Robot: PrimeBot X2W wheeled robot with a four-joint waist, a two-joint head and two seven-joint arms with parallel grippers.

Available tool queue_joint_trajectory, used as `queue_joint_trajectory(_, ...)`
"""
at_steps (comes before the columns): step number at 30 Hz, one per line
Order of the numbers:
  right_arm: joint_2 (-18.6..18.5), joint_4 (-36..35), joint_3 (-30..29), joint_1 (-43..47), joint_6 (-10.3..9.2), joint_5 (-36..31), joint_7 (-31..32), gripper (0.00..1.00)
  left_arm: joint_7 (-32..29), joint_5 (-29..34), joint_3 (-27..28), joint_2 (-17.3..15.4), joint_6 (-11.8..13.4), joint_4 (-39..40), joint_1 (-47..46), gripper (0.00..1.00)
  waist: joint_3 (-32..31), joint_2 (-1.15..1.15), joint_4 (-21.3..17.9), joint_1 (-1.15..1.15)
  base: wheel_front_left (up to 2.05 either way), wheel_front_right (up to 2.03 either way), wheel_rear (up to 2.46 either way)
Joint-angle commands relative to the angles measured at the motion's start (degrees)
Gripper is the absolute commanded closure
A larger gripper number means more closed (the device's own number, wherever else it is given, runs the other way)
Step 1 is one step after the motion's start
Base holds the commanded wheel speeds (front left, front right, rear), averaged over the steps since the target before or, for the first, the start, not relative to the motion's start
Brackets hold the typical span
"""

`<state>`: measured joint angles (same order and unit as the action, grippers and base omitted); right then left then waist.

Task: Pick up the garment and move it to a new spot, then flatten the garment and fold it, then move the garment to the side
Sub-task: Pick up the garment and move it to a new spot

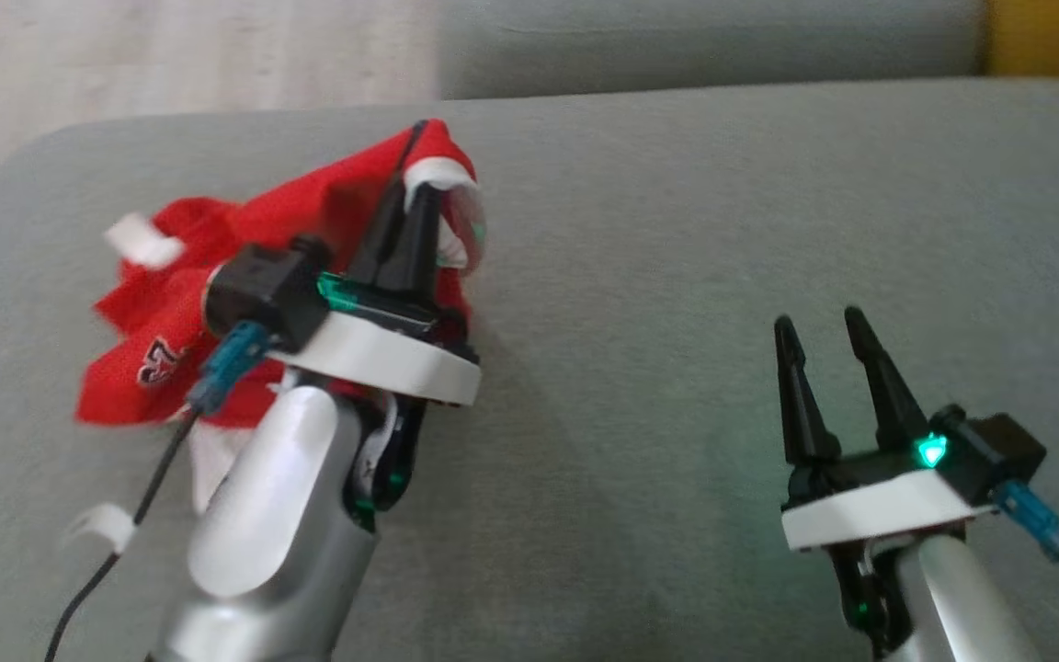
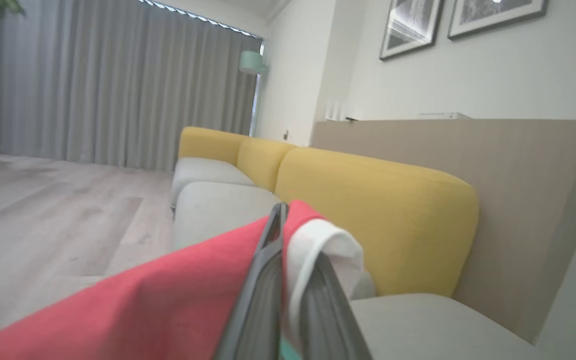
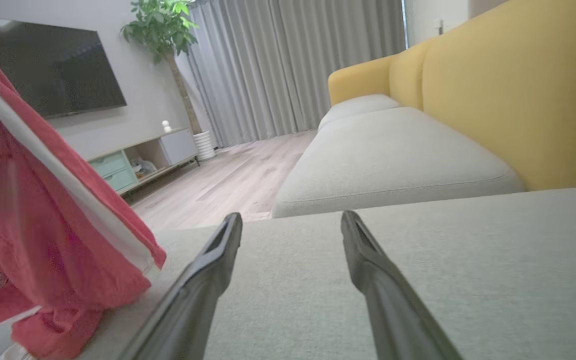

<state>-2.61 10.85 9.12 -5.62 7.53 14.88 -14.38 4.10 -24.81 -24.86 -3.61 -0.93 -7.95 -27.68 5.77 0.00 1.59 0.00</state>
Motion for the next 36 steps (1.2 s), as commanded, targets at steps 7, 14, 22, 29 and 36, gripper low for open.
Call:
queue_joint_trajectory(7, -0.27, -5.06, 3.60, -4.77, -0.04, 3.00, -0.62, 0.00, -0.02, -1.11, -0.70, 0.57, 3.00, -2.00, -11.80, 1.00, 7.47, 0.00, -13.45, 0.00, 0.00, 0.00, 0.00)
queue_joint_trajectory(14, -0.27, -6.52, 4.94, -5.52, -0.04, 4.65, -0.62, 0.00, 5.79, -7.08, -5.48, 0.71, 7.86, -7.58, -21.14, 1.00, 9.65, 0.00, -17.91, 0.00, 0.00, 0.00, 0.00)
queue_joint_trajectory(22, -0.27, -6.93, 4.71, -5.49, -0.04, 4.99, -0.62, 0.00, 8.05, -16.06, -18.60, 0.72, 10.18, -16.11, -27.22, 0.00, 10.69, 0.00, -17.78, 0.00, 0.00, 0.00, 0.00)
queue_joint_trajectory(29, -0.27, -6.38, 3.50, -5.64, -0.04, 4.06, -0.62, 0.00, 9.18, -19.99, -25.69, 0.72, 8.80, -20.42, -27.79, 0.00, 10.28, 0.00, -13.95, 0.00, 0.00, 0.00, 0.00)
queue_joint_trajectory(36, -0.27, -5.21, 2.34, -5.20, -0.04, 3.13, -0.62, 0.00, 8.42, -21.59, -30.31, 0.73, 6.10, -23.34, -28.28, 0.00, 7.50, 0.00, -9.92, 0.00, 0.00, 0.00, 0.00)
